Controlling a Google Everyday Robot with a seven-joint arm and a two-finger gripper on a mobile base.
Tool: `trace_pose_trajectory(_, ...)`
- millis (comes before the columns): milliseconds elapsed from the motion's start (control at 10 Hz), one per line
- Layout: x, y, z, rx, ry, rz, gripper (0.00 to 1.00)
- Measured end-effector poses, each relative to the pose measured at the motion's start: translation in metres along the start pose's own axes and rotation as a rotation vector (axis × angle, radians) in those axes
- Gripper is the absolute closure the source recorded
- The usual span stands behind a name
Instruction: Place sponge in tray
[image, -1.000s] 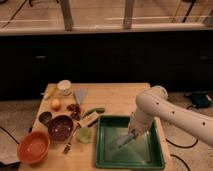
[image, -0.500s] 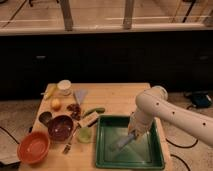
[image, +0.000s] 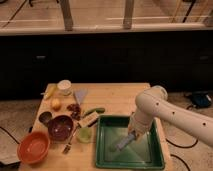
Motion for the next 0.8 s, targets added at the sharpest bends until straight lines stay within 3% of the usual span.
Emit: trace_pose_trajectory(800, -0.0038, 0.0010, -0.0011, -0.011, 0.000, -0.101, 0.76)
